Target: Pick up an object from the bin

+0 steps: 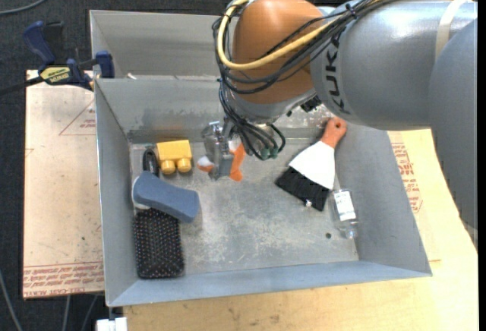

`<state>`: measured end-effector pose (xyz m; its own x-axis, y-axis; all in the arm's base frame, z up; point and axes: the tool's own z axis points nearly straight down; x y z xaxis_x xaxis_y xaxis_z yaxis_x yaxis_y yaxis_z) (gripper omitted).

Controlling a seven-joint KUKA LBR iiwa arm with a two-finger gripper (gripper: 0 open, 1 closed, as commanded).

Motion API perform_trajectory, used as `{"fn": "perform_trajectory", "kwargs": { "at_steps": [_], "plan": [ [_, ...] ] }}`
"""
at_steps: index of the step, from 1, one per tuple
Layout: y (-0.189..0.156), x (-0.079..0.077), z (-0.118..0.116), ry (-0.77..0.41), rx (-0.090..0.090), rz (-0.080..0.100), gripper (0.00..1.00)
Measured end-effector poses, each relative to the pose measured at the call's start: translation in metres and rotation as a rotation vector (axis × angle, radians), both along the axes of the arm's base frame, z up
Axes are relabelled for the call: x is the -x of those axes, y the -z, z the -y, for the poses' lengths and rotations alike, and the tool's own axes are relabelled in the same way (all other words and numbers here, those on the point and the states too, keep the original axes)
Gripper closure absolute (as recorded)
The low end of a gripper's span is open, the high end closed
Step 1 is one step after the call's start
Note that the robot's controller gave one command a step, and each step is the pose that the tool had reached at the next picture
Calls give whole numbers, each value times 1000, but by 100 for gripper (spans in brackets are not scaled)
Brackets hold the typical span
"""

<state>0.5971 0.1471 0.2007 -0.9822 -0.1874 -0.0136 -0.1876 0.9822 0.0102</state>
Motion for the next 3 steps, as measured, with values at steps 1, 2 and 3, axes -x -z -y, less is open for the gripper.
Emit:
{"fn": "perform_trajectory", "kwargs": {
  "at_steps": [1,2,3],
  "plan": [
    [-51,18,-1,10,0,0,100],
    [-43,3,27,-69,-4,21,100],
    [-19,2,42,-104,2,10,100]
  ]
}}
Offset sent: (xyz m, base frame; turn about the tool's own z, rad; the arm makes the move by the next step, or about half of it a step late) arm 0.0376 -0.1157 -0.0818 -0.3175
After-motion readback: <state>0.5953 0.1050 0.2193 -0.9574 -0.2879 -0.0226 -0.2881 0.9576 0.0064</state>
